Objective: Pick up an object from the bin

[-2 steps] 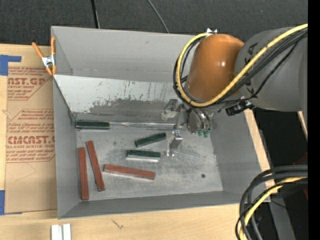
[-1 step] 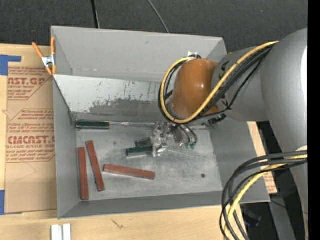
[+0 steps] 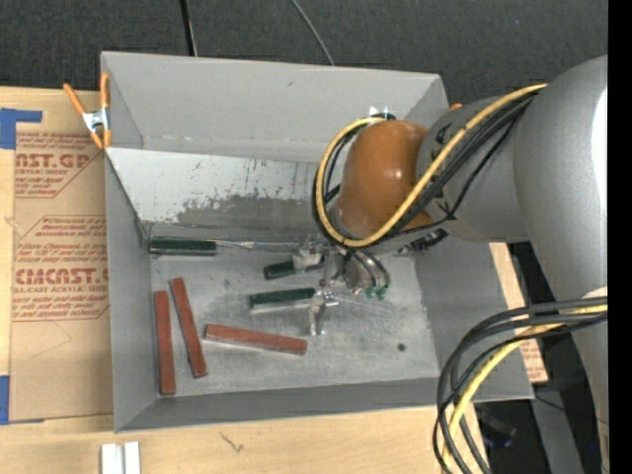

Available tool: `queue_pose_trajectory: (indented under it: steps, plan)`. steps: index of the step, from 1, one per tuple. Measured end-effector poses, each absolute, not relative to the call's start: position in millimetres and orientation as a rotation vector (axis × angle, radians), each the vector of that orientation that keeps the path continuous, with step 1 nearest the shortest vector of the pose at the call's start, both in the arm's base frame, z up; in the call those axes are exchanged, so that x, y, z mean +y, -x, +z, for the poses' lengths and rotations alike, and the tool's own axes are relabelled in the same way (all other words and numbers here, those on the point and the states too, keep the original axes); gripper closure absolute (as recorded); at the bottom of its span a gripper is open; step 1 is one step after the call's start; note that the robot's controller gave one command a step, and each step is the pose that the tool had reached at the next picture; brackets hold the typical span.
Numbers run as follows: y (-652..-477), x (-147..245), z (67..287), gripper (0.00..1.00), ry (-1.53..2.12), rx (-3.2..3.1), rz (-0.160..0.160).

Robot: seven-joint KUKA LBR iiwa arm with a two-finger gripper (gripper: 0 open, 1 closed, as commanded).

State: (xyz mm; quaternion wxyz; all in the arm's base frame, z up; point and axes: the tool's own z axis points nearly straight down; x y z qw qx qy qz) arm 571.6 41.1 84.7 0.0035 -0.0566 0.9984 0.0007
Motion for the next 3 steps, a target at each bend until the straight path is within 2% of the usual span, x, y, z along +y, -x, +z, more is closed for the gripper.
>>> queue_pose_trajectory:
  steps: [1, 2, 3]
  plan:
    - [-571.3, 41, 82, 1.0, 0.176, 3.127, 0.002]
    - [-571.3, 41, 82, 1.0, 0.176, 3.127, 0.002]
    - [-563.1, 45, 213, 1.0, 0.208, 3.132, 0.0]
